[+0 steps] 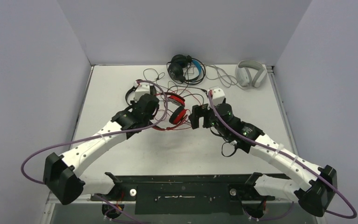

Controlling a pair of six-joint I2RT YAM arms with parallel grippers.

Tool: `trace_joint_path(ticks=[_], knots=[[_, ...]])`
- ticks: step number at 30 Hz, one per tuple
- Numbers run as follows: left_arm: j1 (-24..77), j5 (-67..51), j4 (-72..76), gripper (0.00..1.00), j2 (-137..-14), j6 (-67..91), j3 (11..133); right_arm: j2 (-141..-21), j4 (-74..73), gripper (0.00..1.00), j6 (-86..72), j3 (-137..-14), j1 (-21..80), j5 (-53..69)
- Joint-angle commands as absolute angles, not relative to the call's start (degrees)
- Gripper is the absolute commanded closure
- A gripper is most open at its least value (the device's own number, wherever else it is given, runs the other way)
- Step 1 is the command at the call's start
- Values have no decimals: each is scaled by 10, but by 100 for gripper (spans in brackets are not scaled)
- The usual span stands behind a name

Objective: Wrap the headphones
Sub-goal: Pick up the headphones from the center of the board.

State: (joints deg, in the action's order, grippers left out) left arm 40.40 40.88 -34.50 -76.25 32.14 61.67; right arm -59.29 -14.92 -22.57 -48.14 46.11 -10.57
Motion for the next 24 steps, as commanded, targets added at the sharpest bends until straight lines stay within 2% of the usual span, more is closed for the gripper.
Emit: trace_joint_path(ticks=[1, 9, 17, 22, 24], knots=[[409, 356, -265, 100, -698, 199, 609, -646, -163, 0, -148, -585, 455, -6], [414, 304, -265, 100, -704, 159, 625, -709, -182, 0, -71, -657, 456, 44], [423, 280, -271, 100, -714, 147, 640, -807, -232, 1, -52, -710, 456, -41], [424, 266, -273, 100, -719, 142, 645, -843, -225, 17, -37, -715, 457, -65], [424, 258, -273, 100, -719, 141, 647, -849, -217, 28, -33, -713, 458, -67]])
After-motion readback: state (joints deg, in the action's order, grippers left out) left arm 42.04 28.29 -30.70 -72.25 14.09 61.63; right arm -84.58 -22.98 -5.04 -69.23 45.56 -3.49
